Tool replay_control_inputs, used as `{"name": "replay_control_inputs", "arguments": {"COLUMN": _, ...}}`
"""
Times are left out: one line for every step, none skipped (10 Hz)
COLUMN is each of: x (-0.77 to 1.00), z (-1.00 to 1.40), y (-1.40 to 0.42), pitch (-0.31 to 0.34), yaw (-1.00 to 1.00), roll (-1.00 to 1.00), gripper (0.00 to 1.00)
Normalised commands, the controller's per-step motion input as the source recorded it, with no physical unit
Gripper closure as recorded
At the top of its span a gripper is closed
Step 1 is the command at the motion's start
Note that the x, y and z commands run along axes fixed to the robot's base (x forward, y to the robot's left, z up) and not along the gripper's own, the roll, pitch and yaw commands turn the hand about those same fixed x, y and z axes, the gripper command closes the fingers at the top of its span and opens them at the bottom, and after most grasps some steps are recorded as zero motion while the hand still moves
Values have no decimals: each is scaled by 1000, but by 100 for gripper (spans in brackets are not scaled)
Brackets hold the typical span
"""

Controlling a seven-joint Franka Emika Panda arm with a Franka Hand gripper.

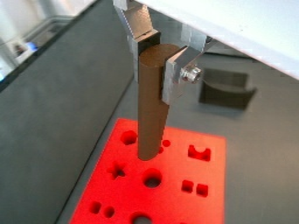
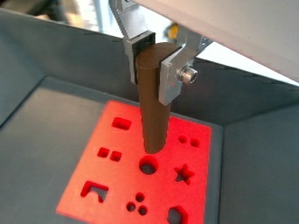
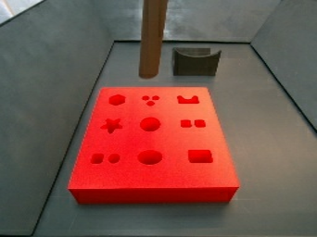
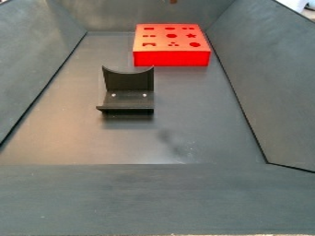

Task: Pick up the oval object. Move up. Place the oval object on the fixture. Regrasp the oval object. Move to above the board. Insert the oval object.
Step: Insert the oval object.

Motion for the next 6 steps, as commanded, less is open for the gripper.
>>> {"name": "replay_control_inputs", "arguments": {"x": 0, "z": -74, "y": -357, "pitch": 106, "yaw": -783, "roll": 43, "gripper": 100}}
{"name": "replay_control_inputs", "arguments": {"x": 0, "z": -34, "y": -391, "pitch": 111, "yaw": -754, "roll": 64, "gripper": 100}}
{"name": "replay_control_inputs", "arguments": {"x": 0, "z": -23, "y": -403, "pitch": 116, "yaw": -743, "roll": 70, "gripper": 100}}
{"name": "replay_control_inputs", "arguments": {"x": 0, "z": -26, "y": -400, "pitch": 111, "yaw": -743, "roll": 70, "gripper": 100}}
{"name": "replay_control_inputs", "arguments": {"x": 0, "z": -46, "y": -389, "pitch": 94, "yaw": -760, "roll": 74, "gripper": 100}}
{"name": "replay_control_inputs", "arguments": {"x": 0, "z": -60, "y": -383, "pitch": 87, "yaw": -771, "roll": 81, "gripper": 100}}
